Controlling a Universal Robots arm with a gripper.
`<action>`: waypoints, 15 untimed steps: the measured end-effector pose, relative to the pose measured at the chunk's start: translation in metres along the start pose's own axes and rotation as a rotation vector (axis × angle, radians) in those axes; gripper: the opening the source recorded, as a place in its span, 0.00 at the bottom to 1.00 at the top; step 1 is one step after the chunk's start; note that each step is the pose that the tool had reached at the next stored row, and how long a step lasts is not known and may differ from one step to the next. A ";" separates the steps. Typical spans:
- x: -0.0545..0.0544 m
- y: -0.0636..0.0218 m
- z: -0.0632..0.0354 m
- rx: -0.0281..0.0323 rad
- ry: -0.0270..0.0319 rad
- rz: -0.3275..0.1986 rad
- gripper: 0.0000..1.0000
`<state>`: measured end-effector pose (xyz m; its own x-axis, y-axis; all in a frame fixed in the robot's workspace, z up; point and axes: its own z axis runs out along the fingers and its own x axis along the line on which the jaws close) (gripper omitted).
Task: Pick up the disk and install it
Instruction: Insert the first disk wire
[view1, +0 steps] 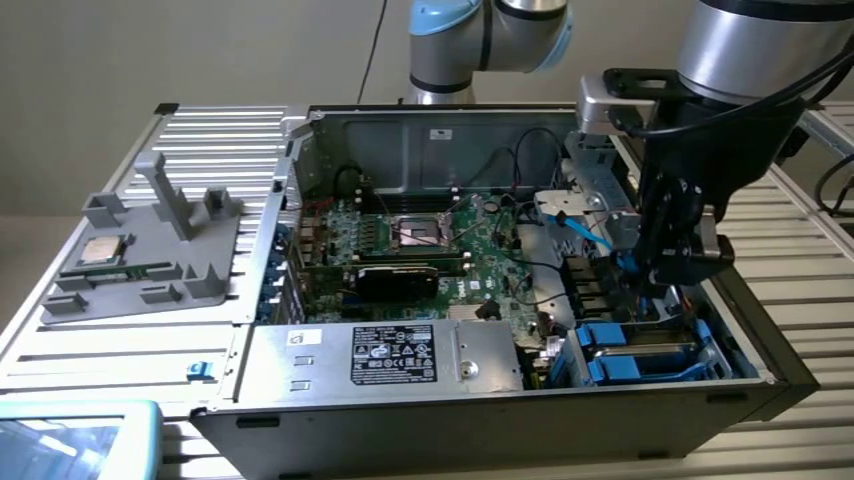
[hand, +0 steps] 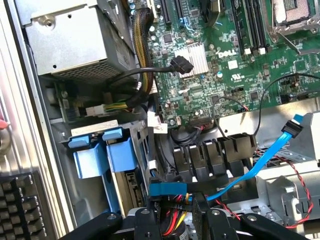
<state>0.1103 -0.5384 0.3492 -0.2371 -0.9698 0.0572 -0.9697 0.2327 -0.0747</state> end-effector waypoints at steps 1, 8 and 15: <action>0.000 0.0001 0.0004 0.0021 0.0065 0.000 0.36; -0.002 0.0007 0.0037 0.0052 0.0136 0.002 0.36; -0.002 0.0008 0.0039 0.0051 0.0133 0.002 0.36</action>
<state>0.1102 -0.5369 0.3452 -0.2403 -0.9682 0.0702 -0.9688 0.2347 -0.0799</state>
